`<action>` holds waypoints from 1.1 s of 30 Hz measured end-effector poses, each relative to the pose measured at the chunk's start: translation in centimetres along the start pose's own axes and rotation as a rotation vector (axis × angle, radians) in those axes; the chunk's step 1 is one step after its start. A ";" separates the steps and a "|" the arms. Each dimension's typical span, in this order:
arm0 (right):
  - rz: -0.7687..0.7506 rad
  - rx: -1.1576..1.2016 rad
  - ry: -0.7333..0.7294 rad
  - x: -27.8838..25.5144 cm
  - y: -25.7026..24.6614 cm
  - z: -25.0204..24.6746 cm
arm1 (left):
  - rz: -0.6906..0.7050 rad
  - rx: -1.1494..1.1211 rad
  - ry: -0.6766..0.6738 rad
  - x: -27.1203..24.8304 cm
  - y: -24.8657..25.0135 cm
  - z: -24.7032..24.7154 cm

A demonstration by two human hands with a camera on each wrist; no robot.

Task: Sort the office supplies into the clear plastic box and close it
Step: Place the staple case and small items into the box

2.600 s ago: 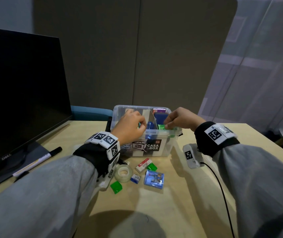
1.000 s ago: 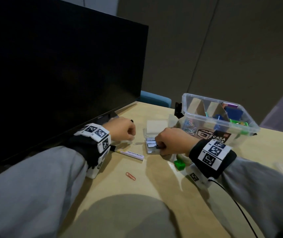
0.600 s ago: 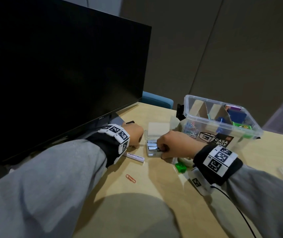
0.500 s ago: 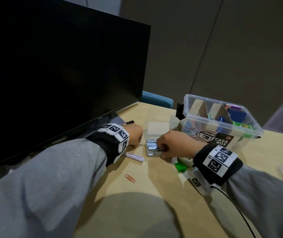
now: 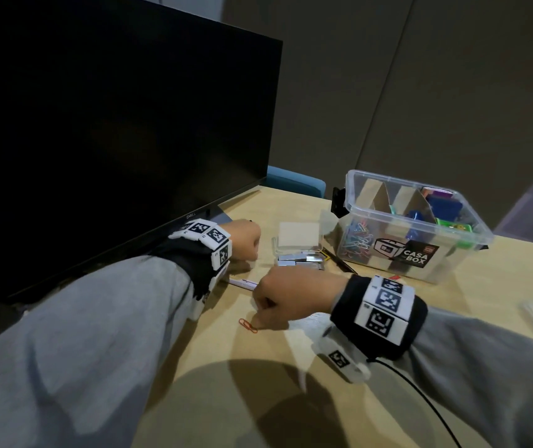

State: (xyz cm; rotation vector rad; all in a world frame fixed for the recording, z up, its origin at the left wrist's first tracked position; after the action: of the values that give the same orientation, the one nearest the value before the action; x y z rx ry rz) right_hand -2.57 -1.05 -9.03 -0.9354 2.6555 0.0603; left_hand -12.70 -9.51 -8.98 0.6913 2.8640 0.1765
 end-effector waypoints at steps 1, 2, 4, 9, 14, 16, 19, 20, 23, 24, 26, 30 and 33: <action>0.003 -0.028 -0.021 0.4 -0.6 0.2 | 0.002 -0.014 0.046 -0.2 -0.2 -0.4; 0.006 -0.055 -0.036 0.8 -1.1 0.3 | 0.004 -0.033 0.086 -0.3 -0.3 -0.8; 0.006 -0.096 -0.063 1.6 -2.0 0.5 | 0.012 -0.095 0.153 -0.6 -0.8 -1.5; -0.004 -0.078 -0.075 2.5 -3.0 0.1 | 0.056 -0.214 0.286 -1.5 -1.2 -2.7; 0.015 -0.023 -0.107 1.5 -2.6 0.4 | 0.078 -0.250 0.324 -1.8 -0.8 -2.8; 0.039 0.023 -0.136 1.1 -2.2 0.9 | 0.090 -0.256 0.336 -1.8 -0.2 -2.8; 0.059 0.066 -0.138 0.6 -1.5 1.3 | 0.109 -0.246 0.341 -1.5 0.8 -2.8; 0.059 0.071 -0.139 0.4 -1.3 1.4 | 0.118 -0.240 0.340 -1.4 1.2 -2.8; 0.057 0.023 -0.155 -0.4 -0.6 1.7 | 0.142 -0.257 0.375 -1.1 2.3 -3.1; 0.056 0.000 -0.144 -0.7 -0.4 1.5 | 0.153 -0.277 0.408 -1.1 2.6 -3.5; 0.077 0.003 -0.068 -1.6 0.6 0.2 | 0.179 -0.342 0.488 -0.9 3.4 -4.4; 0.200 0.131 0.242 -4.9 5.2 -5.3 | 0.223 -0.474 0.583 -0.2 5.6 -6.5; 0.354 0.323 0.536 -8.5 10.4 -8.5 | 0.238 -0.568 0.635 1.2 7.3 -7.4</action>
State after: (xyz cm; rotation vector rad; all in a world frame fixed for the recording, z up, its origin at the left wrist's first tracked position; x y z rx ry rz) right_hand -5.26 10.97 1.04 -0.4063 3.1479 -0.5995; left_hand -12.08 -3.04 -0.73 0.9685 2.9994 1.4030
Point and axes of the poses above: each hand's wrist, its own x-axis towards the middle knuckle, its own z-axis out of the palm, y = z × x, the point moved 4 cm from there along x, towards the middle knuckle, and after that the axes turned 5 degrees about y, right-handed, at the moved point
